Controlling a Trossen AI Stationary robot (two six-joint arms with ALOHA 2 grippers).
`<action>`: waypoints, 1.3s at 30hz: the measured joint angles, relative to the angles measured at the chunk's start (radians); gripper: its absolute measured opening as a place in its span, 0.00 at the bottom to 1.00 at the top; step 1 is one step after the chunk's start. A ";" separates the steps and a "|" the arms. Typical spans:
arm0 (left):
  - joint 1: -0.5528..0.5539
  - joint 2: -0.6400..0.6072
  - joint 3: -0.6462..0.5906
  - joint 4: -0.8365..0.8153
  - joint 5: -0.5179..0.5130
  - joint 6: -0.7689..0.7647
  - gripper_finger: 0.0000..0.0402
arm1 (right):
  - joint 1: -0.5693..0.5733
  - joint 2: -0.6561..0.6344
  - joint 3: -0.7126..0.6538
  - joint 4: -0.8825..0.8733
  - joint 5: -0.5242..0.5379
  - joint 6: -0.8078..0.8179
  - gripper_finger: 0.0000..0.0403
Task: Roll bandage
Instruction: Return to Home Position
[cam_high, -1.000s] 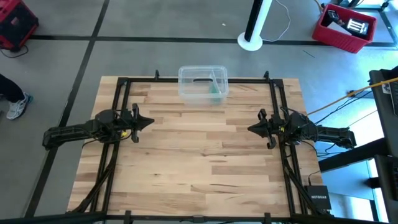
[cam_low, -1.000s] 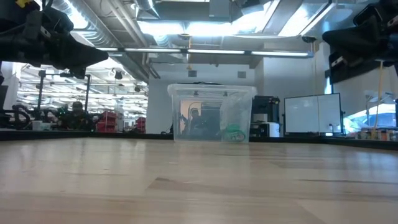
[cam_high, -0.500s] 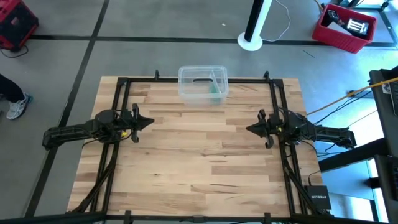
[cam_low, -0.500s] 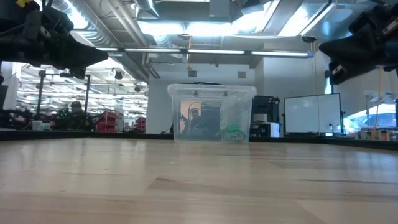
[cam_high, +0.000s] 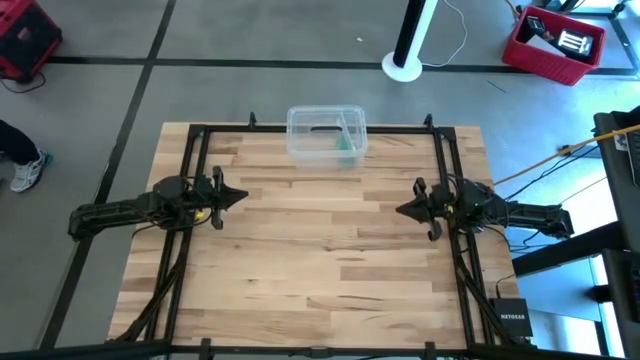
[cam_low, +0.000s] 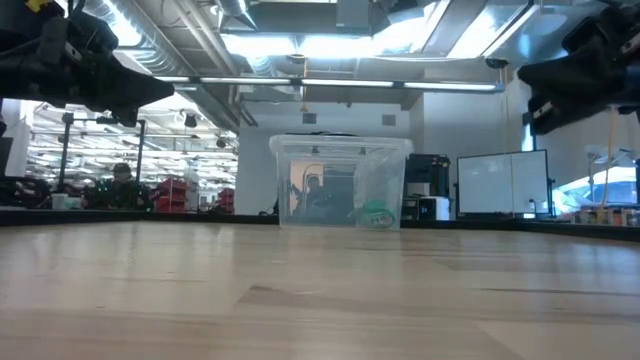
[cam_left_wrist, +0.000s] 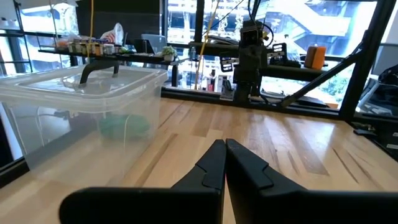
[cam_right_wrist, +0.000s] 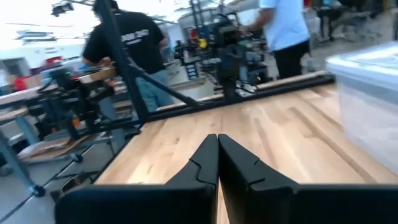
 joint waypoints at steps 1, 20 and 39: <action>0.000 0.000 0.000 0.000 0.000 0.000 0.01 | 0.000 0.002 0.000 -0.002 0.017 0.006 0.03; 0.000 0.000 0.000 0.000 0.000 0.000 0.01 | 0.000 0.002 -0.002 -0.008 0.108 0.008 0.03; 0.000 0.000 0.000 0.000 0.000 0.000 0.01 | 0.000 0.002 -0.003 -0.006 0.107 0.008 0.03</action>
